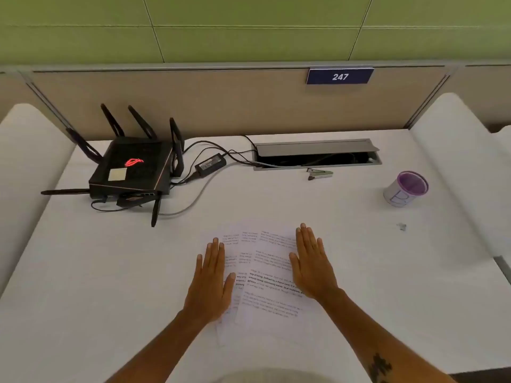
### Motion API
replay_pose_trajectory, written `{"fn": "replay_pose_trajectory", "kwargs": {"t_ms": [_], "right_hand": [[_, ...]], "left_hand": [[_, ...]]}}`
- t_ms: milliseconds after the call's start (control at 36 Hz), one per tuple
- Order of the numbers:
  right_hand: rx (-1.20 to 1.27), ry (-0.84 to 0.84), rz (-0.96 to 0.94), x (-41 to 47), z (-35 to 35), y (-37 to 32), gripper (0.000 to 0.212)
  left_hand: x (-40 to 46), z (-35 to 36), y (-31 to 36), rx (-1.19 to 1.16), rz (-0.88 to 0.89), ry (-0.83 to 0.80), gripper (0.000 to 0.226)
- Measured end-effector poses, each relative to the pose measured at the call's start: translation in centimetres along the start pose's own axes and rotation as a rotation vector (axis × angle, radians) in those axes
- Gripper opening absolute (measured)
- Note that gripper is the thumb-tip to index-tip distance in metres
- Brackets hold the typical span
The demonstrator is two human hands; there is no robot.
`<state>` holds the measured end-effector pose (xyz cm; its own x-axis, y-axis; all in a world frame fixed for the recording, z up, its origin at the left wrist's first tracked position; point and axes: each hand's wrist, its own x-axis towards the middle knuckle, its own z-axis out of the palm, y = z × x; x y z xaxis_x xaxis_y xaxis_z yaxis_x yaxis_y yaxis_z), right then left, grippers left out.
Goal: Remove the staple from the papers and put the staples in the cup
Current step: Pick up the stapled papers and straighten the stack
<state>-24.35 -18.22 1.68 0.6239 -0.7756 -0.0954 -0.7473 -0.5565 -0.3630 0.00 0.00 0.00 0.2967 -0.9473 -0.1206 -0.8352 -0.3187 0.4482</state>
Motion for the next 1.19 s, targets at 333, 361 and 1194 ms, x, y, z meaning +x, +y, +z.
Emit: {"fn": "replay_pose_trajectory", "kwargs": {"t_ms": [333,361,1194], "right_hand": [[0.339,0.231,0.257,-0.8,0.4,0.4,0.068],[0.313,0.247,0.29,-0.8,0.5,0.5,0.069],[-0.069,-0.143,0.145,2.6,4.2,-3.7,0.114]], "left_hand": [[-1.3,-2.4,-1.1,-0.157,-0.142,0.281,0.047],[-1.0,-2.5,-1.4,-0.181,-0.181,0.301,0.046],[3.3,-1.1,-5.3,-0.047,-0.179,-0.161,0.127]]}}
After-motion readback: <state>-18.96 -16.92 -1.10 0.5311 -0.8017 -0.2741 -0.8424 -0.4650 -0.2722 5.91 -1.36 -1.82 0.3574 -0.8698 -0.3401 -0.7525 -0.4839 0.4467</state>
